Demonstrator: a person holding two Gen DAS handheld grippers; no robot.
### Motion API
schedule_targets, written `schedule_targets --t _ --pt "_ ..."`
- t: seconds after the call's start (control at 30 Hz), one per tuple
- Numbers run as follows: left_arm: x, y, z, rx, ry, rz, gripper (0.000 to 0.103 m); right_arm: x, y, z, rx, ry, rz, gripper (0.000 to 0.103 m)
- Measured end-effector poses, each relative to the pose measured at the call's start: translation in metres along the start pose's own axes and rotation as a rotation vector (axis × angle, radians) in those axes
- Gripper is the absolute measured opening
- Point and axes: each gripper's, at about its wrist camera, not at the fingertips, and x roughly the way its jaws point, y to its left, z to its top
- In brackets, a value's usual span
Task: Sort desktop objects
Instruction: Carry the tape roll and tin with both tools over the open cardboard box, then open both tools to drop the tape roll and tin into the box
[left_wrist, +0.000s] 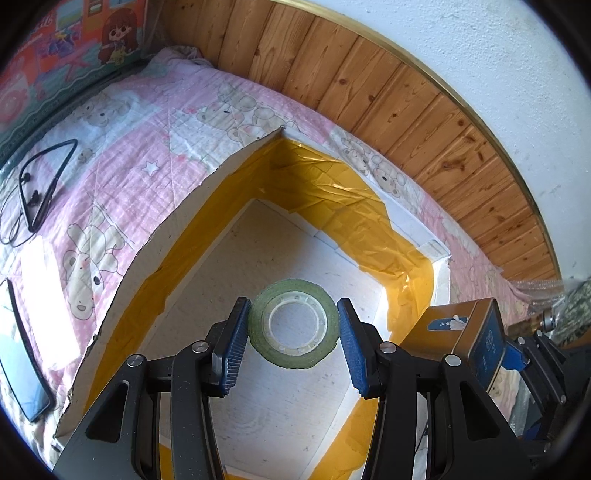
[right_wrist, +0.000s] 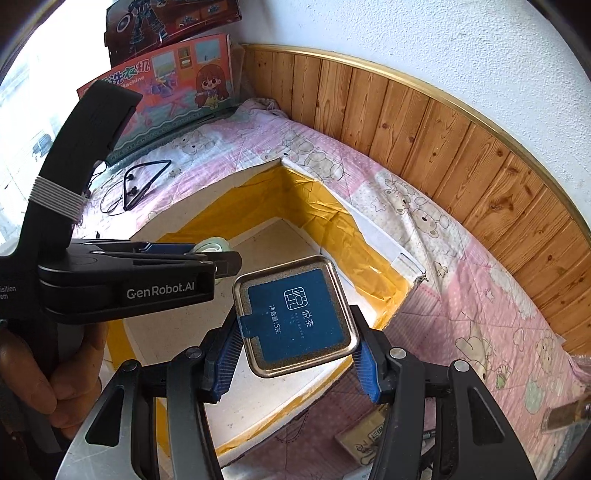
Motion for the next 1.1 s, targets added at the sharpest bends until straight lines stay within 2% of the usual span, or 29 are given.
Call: schedule_targets --t 0.43,1.1 --pt "0.035 0.013 0.018 -0.015 0.057 0.045 0.049 0.048 0.003 0.009 -0.077 0.118 -0.015 0.055" --pt "0.077 0.002 0.033 0.106 0.101 0.136 0.050 0.113 -0.004 0.020 -0.154 0.312 -0.063 0.056"
